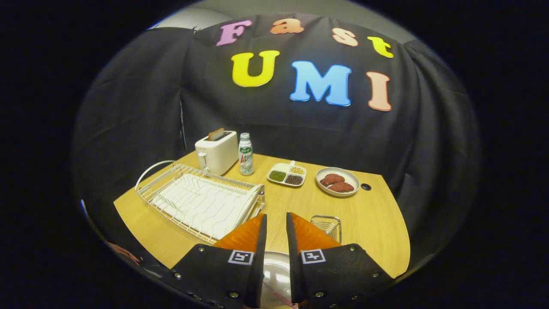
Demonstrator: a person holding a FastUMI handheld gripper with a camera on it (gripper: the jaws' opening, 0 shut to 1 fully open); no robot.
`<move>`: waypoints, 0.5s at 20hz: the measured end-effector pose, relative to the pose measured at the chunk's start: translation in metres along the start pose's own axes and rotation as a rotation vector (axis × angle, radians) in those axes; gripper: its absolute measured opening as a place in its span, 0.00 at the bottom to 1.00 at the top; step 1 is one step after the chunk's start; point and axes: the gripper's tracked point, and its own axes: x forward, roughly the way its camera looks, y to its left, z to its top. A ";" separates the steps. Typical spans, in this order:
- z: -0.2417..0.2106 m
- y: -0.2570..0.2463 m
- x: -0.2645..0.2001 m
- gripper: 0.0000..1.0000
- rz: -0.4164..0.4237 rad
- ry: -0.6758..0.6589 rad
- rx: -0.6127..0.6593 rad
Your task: Take the plate from the dish rack, then take the spoon from the basket and place it into the plate.
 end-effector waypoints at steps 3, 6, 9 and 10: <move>0.034 -0.042 -0.025 0.26 -0.099 -0.111 0.042; 0.065 -0.083 -0.057 0.26 -0.172 -0.229 0.063; 0.082 -0.111 -0.079 0.98 -0.187 -0.352 0.067; 0.081 -0.127 -0.081 0.96 -0.223 -0.382 0.063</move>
